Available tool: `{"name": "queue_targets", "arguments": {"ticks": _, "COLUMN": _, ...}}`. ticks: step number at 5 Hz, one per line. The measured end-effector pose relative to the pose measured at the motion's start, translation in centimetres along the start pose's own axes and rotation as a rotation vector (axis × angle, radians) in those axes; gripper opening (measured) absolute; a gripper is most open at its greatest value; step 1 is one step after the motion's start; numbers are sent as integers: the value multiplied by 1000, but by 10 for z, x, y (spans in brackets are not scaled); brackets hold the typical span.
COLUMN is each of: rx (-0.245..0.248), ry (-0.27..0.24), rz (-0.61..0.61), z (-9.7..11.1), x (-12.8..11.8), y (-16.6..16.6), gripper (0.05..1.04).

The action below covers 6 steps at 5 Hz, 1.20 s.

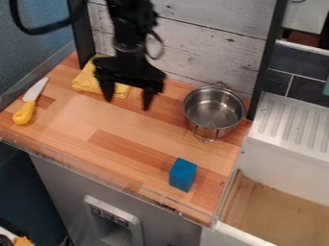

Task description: Move the yellow cloth to the left side of the blue object

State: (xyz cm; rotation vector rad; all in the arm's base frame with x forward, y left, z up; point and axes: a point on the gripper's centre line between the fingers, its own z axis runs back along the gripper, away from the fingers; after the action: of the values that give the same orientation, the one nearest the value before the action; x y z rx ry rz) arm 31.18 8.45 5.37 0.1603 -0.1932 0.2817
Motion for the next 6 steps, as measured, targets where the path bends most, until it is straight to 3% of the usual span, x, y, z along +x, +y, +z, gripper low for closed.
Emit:
{"name": "queue_targets", "arguments": {"ticks": 1, "rx": 44, "ry": 24, "rz": 39, "z": -22, "x": 24, "y": 19, "gripper": 1001}}
{"name": "queue_targets", "arguments": {"ticks": 2, "rx": 74, "ry": 7, "rz": 84, "z": -33, "x": 53, "y": 43, "gripper": 1001}}
{"name": "queue_targets", "arguments": {"ticks": 3, "rx": 54, "ry": 10, "rz": 121, "z": -44, "x": 72, "y": 53, "gripper": 1001}}
{"name": "queue_targets", "arguments": {"ticks": 5, "rx": 71, "ry": 32, "rz": 184, "z": -70, "x": 92, "y": 74, "gripper": 1001}}
{"name": "queue_targets", "arguments": {"ticks": 6, "rx": 92, "ry": 12, "rz": 170, "z": -76, "x": 98, "y": 77, "gripper": 1001}}
